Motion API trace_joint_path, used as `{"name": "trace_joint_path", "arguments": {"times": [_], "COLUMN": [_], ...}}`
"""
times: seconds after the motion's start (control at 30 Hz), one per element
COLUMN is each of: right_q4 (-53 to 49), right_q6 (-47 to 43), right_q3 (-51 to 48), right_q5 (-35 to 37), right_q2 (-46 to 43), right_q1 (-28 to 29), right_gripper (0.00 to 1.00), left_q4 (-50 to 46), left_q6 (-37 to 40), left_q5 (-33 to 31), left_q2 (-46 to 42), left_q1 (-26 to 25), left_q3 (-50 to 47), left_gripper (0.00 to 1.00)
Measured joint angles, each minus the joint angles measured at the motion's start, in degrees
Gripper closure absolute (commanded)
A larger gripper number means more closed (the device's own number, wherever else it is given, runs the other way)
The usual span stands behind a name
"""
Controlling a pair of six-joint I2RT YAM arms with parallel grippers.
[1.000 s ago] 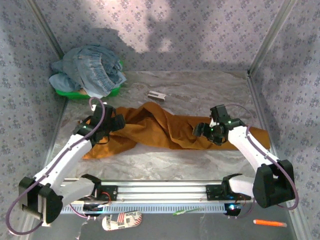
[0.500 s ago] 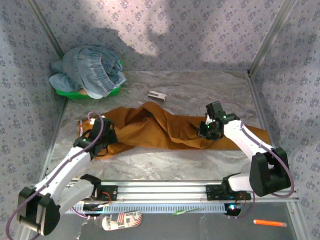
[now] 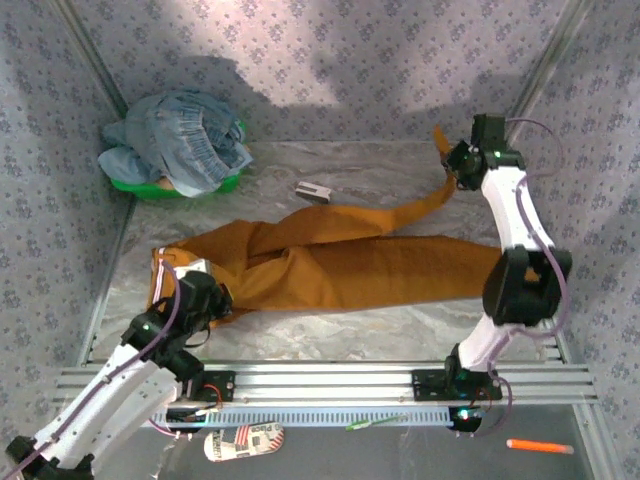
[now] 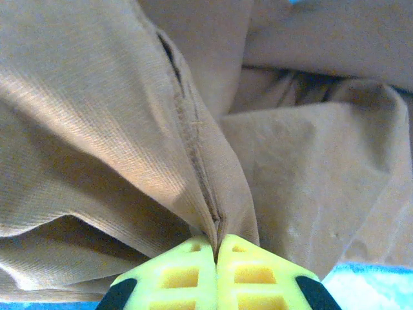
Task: Fold and stack the trousers
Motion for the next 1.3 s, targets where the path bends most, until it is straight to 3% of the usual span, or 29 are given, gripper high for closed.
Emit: {"name": "trace_joint_path", "arguments": {"times": [0.07,0.13,0.17,0.23,0.4,0.53,0.67,0.77,0.93,1.0,1.2,1.3], "right_q4": [-0.8,-1.9,-2.4,-2.1,-1.1,2.3,3.9,4.3,4.9,5.5,5.6,5.5], "right_q6": [-0.5,-0.8,-0.9,-1.2,-2.5,-2.8,-2.2,-2.3,-7.1,-8.5,-10.4,-10.9], "right_q3": [4.2,5.0,4.2,-0.4,-15.7,-27.5,-35.5,-36.9,-31.2,-28.8,-27.8,-27.8], "right_q5": [0.4,0.8,1.1,1.6,3.7,4.0,2.1,-0.2,-0.5,-0.6,-0.5,-0.5], "right_q2": [5.7,8.6,8.7,6.4,-6.5,-16.2,-17.3,-15.8,-14.7,-14.5,-14.2,-14.2], "right_q1": [-1.0,-1.7,-1.8,-1.6,2.6,9.5,15.9,22.6,38.1,40.7,38.4,37.4], "right_gripper": [0.36,0.32,0.31,0.31,0.3,0.31,0.33,0.32,0.3,0.3,0.29,0.29], "left_q4": [-0.2,-1.4,-1.8,-3.1,-7.9,-9.1,-8.2,-6.4,-2.7,-2.3,0.7,2.1], "left_q6": [-1.4,-2.7,-3.2,-3.9,-2.1,2.0,6.3,8.8,10.7,11.0,12.0,12.3], "left_q5": [0.0,-0.4,-0.5,-0.6,-1.3,-7.2,-16.1,-19.4,-10.5,-7.1,0.9,3.2], "left_q2": [-1.6,-3.4,-4.3,-6.6,-7.9,-3.5,6.1,14.8,21.9,24.4,38.3,41.1], "left_q1": [-3.8,-7.8,-9.4,-12.4,-15.3,-15.3,-14.4,-7.6,18.1,24.4,27.9,28.3], "left_q3": [-1.7,-2.5,-2.5,-2.3,5.6,16.8,24.9,28.2,26.8,26.6,26.4,24.5], "left_gripper": [0.98,0.73,0.66,0.42,0.21,0.11,0.08,0.08,0.1,0.09,0.13,0.26]}}
